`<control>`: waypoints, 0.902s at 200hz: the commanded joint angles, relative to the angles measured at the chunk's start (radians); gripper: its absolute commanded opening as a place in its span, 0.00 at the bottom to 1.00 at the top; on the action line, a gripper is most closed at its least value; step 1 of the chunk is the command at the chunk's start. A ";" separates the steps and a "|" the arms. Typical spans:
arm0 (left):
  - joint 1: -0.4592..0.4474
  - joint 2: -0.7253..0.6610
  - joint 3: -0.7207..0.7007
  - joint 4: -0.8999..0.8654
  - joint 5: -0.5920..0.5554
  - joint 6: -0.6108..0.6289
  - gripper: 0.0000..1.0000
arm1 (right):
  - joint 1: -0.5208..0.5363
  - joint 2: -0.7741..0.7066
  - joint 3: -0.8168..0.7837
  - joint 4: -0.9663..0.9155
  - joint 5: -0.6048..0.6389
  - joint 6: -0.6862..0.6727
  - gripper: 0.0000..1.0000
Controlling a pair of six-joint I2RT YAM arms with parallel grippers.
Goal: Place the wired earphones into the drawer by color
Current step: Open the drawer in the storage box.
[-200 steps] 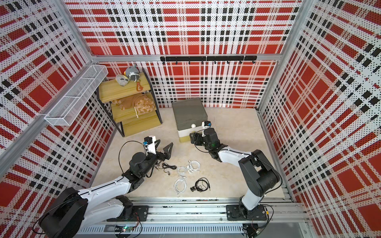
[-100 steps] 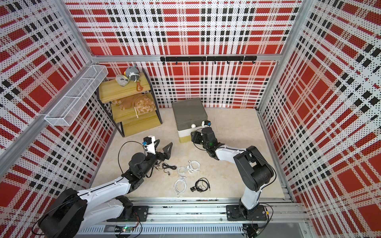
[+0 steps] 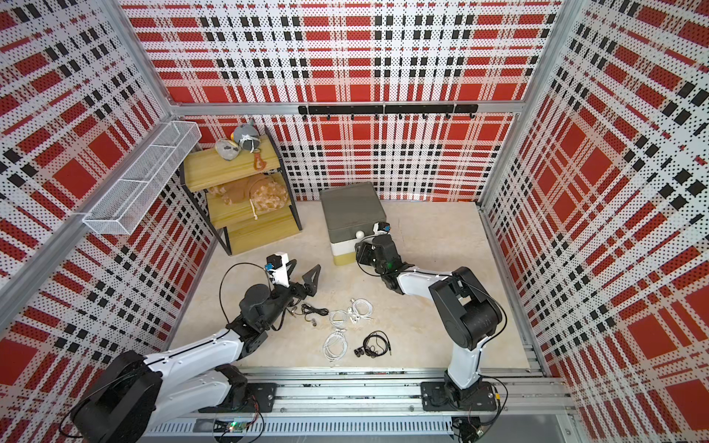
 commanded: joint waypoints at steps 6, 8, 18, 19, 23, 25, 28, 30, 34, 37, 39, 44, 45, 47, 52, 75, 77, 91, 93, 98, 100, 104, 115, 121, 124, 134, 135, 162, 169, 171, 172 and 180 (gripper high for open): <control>0.001 -0.012 -0.018 0.025 -0.012 0.018 0.99 | 0.002 0.015 0.016 0.022 0.004 0.003 0.43; 0.001 -0.012 -0.017 0.025 -0.012 0.018 0.99 | 0.002 0.015 0.015 0.022 0.004 0.003 0.43; 0.001 -0.012 -0.017 0.025 -0.007 0.018 0.99 | 0.002 0.015 0.011 0.027 0.005 0.004 0.41; 0.001 -0.011 -0.017 0.025 -0.007 0.017 0.99 | 0.002 0.015 0.010 0.027 0.005 0.005 0.41; 0.001 -0.011 -0.017 0.025 -0.008 0.015 0.99 | 0.002 0.015 0.011 0.027 0.005 0.005 0.40; 0.001 -0.011 -0.017 0.025 -0.008 0.015 0.99 | 0.001 0.014 0.011 0.026 0.005 0.004 0.40; 0.000 -0.012 -0.017 0.025 -0.007 0.016 0.99 | 0.001 0.014 0.011 0.026 0.004 0.004 0.39; 0.001 -0.010 -0.017 0.025 -0.009 0.015 0.99 | 0.002 0.014 0.011 0.026 0.004 0.003 0.39; 0.000 -0.010 -0.017 0.025 -0.010 0.016 0.99 | 0.001 0.014 0.010 0.027 0.004 0.003 0.38; 0.001 -0.010 -0.017 0.025 -0.009 0.017 0.99 | 0.002 0.014 0.011 0.025 0.004 0.003 0.38; 0.001 -0.010 -0.018 0.025 -0.009 0.017 0.99 | 0.001 0.014 0.011 0.024 0.003 0.002 0.37; 0.001 -0.009 -0.015 0.025 -0.009 0.017 0.99 | 0.001 0.014 0.011 0.024 0.002 0.001 0.36; 0.001 -0.009 -0.015 0.025 -0.009 0.017 0.99 | 0.000 0.014 0.011 0.025 0.001 0.001 0.35; 0.001 -0.009 -0.016 0.025 -0.011 0.017 0.99 | 0.001 0.015 0.011 0.024 0.001 0.001 0.35; 0.001 -0.010 -0.017 0.025 -0.010 0.018 0.99 | 0.001 0.013 0.010 0.022 0.000 0.001 0.34; 0.001 -0.013 -0.019 0.025 -0.018 0.020 0.99 | 0.001 0.006 0.000 0.020 -0.012 0.006 0.30; 0.001 -0.013 -0.018 0.025 -0.020 0.019 0.99 | 0.001 0.005 -0.001 0.021 -0.013 0.007 0.30; 0.002 -0.016 -0.020 0.025 -0.025 0.018 0.99 | 0.001 -0.009 -0.020 0.021 -0.022 0.012 0.28; 0.001 -0.015 -0.020 0.025 -0.024 0.017 0.99 | 0.002 -0.011 -0.024 0.022 -0.022 0.013 0.28; 0.002 -0.016 -0.021 0.025 -0.023 0.017 0.99 | 0.002 -0.017 -0.034 0.023 -0.022 0.016 0.29; 0.001 -0.017 -0.020 0.025 -0.023 0.018 0.99 | 0.002 -0.021 -0.039 0.023 -0.022 0.017 0.29; 0.001 -0.018 -0.020 0.025 -0.022 0.017 0.99 | 0.002 -0.027 -0.047 0.025 -0.022 0.019 0.29; 0.002 -0.021 -0.023 0.025 -0.025 0.017 0.99 | 0.002 -0.046 -0.068 0.023 -0.022 0.022 0.29; 0.003 -0.021 -0.023 0.025 -0.028 0.019 0.99 | 0.002 -0.055 -0.077 0.019 -0.022 0.023 0.29; 0.003 -0.021 -0.024 0.025 -0.029 0.020 0.99 | 0.003 -0.059 -0.082 0.017 -0.023 0.022 0.29; 0.003 -0.022 -0.023 0.025 -0.031 0.019 0.99 | 0.006 -0.077 -0.098 0.008 -0.025 0.018 0.29; 0.003 -0.022 -0.023 0.025 -0.030 0.019 0.99 | 0.005 -0.078 -0.100 0.008 -0.025 0.018 0.29; 0.003 -0.027 -0.025 0.025 -0.035 0.018 0.99 | 0.015 -0.119 -0.137 -0.016 -0.021 0.010 0.29; 0.003 -0.029 -0.026 0.025 -0.038 0.017 0.99 | 0.019 -0.131 -0.147 -0.021 -0.019 0.009 0.29; 0.003 -0.028 -0.026 0.025 -0.039 0.017 0.99 | 0.019 -0.135 -0.150 -0.024 -0.019 0.010 0.29; 0.003 -0.028 -0.027 0.025 -0.039 0.016 0.99 | 0.020 -0.137 -0.151 -0.025 -0.019 0.010 0.29; 0.003 -0.028 -0.027 0.025 -0.039 0.013 0.99 | 0.024 -0.150 -0.163 -0.030 -0.015 0.008 0.29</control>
